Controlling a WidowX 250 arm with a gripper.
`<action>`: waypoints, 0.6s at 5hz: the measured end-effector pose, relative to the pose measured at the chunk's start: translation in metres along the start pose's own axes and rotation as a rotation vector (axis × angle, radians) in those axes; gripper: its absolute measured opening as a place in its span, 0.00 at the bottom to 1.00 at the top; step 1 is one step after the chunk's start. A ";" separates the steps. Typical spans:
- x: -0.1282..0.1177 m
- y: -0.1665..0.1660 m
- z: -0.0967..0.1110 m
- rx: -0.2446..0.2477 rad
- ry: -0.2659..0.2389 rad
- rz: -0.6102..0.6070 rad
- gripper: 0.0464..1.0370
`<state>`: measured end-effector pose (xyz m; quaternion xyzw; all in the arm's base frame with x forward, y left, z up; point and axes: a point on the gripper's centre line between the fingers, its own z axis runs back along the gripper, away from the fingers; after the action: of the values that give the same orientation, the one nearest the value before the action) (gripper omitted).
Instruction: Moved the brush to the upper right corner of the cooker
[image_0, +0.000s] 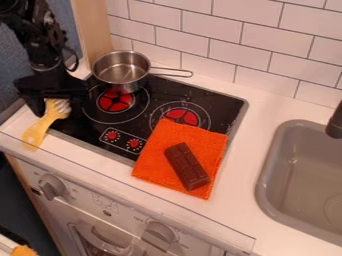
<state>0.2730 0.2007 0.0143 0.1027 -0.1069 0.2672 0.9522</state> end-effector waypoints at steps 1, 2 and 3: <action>0.001 0.001 -0.001 0.004 -0.006 0.015 0.91; 0.002 -0.001 -0.002 -0.008 -0.034 0.038 0.66; 0.001 0.000 -0.001 -0.005 -0.044 0.051 0.54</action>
<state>0.2743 0.2015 0.0135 0.1034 -0.1314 0.2890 0.9426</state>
